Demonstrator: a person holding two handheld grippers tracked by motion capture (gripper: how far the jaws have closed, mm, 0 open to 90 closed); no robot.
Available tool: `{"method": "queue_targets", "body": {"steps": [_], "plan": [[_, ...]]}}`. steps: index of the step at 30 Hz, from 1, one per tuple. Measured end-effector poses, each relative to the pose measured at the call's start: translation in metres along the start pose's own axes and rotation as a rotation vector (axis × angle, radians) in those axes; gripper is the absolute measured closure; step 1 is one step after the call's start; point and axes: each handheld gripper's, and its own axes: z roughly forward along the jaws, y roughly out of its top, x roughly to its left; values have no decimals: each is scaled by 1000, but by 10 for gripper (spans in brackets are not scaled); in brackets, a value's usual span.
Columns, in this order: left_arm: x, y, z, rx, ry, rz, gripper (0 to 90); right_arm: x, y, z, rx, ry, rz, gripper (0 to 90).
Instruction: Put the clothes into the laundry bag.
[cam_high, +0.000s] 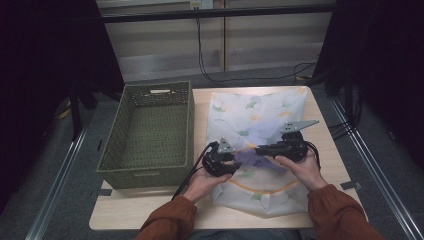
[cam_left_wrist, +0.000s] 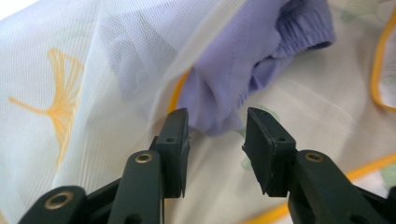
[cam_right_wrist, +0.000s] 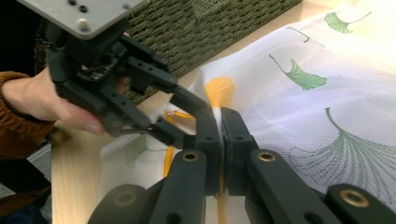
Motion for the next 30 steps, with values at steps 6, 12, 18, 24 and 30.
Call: {"method": "queue_targets", "body": {"steps": [6,12,18,24,30], "plan": [[-9,-3,-13,-21,-21,27,589,0,4,0,-13,3,0,879],[-17,-6,-28,19,-58,105,693,1,5,0,-18,2,-2,879],[-24,-17,-37,-1,-116,104,701,2,9,1,-25,-1,-11,878],[-31,-36,-47,71,-140,141,699,5,16,0,-38,-5,-20,877],[-33,-48,-45,89,-142,115,700,6,14,3,-34,-3,-25,877]]}}
